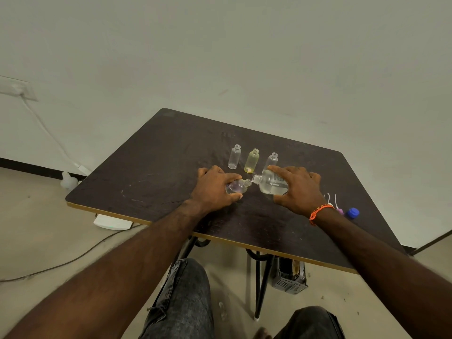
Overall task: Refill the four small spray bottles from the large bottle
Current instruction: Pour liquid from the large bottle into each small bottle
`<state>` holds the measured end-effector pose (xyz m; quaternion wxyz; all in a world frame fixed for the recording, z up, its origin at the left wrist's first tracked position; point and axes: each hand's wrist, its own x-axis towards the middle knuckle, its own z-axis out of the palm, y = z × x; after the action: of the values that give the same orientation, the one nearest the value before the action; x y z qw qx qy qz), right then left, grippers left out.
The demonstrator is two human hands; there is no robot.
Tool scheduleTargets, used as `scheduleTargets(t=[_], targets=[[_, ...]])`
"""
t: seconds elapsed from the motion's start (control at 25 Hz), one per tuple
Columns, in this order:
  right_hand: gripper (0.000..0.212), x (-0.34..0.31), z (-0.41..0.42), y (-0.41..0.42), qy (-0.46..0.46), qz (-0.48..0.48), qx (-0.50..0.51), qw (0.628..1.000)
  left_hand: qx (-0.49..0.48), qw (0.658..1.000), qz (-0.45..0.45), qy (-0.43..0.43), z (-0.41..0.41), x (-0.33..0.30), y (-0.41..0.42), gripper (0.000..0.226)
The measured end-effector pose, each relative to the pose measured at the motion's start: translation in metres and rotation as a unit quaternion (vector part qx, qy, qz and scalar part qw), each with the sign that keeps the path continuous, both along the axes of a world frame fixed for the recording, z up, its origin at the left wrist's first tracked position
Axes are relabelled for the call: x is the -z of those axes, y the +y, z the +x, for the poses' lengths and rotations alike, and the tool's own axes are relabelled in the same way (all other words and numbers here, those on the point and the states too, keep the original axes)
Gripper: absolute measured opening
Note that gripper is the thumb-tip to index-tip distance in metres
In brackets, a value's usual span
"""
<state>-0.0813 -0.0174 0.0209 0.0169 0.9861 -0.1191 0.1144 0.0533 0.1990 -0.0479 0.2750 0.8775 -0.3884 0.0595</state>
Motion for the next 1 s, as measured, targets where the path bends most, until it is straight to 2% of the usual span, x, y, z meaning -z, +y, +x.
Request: scheduleTargets(t=[1.0], targets=[[0.082, 0.0073, 0.0026, 0.0045, 0.007, 0.012, 0.004, 1.000, 0.000, 1.000, -0.018, 0.001, 0.0028, 0.0042, 0.0030, 0.063]])
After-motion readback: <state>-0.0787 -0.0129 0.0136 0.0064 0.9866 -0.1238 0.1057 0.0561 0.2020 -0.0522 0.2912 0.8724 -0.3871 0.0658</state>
